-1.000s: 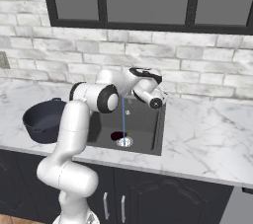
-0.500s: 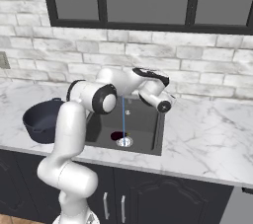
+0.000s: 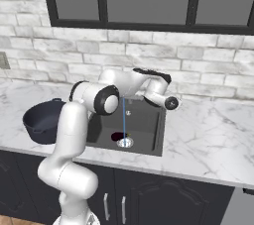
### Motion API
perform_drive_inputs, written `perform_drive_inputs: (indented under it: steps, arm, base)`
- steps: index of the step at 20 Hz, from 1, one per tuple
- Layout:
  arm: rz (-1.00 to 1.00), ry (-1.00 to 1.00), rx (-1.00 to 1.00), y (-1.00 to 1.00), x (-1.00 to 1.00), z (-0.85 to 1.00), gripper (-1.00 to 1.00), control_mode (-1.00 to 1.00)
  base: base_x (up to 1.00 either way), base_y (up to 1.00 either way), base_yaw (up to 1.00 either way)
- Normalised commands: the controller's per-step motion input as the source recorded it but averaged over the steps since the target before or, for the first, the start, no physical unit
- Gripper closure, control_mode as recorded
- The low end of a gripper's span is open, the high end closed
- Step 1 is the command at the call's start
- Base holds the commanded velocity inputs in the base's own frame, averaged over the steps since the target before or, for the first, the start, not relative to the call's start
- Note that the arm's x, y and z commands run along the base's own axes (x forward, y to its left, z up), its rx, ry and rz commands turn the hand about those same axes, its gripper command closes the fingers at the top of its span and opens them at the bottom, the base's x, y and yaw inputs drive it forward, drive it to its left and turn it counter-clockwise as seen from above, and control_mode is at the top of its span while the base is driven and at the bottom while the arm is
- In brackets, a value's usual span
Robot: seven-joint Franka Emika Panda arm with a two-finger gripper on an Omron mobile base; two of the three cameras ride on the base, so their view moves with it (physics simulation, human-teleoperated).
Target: Dump the eggplant from the pot into the sink. Then turn on the water and wash the eggplant. Then turn off the water and put the eggplant back in the pot.
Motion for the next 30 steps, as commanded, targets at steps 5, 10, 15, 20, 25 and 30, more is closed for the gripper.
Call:
perform_drive_inputs:
  steps: [5,10,15,20,25,30]
  arm:
    - [0.0,0.18,0.0,-0.05,0.0,-0.2,-1.0,-1.0]
    - [0.0,0.07,0.0,0.0,-0.04,-0.16,-1.0,-1.0]
    - [0.0,0.0,0.0,0.01,-0.01,-0.03,-1.0,-1.0]
    - [0.0,0.0,0.0,0.13,-0.04,-0.22,-1.0,-1.0]
    - [0.0,0.0,0.0,0.19,-0.01,-0.3,-1.0,-1.0]
    - [0.0,0.0,0.0,0.09,0.0,-0.05,-1.0,-1.0]
  base:
    - [0.0,0.0,0.0]
    - [0.0,0.0,0.0]
    - [0.0,0.0,0.0]
    - [0.0,0.0,0.0]
    - [0.0,0.0,0.0]
    - [0.0,0.0,0.0]
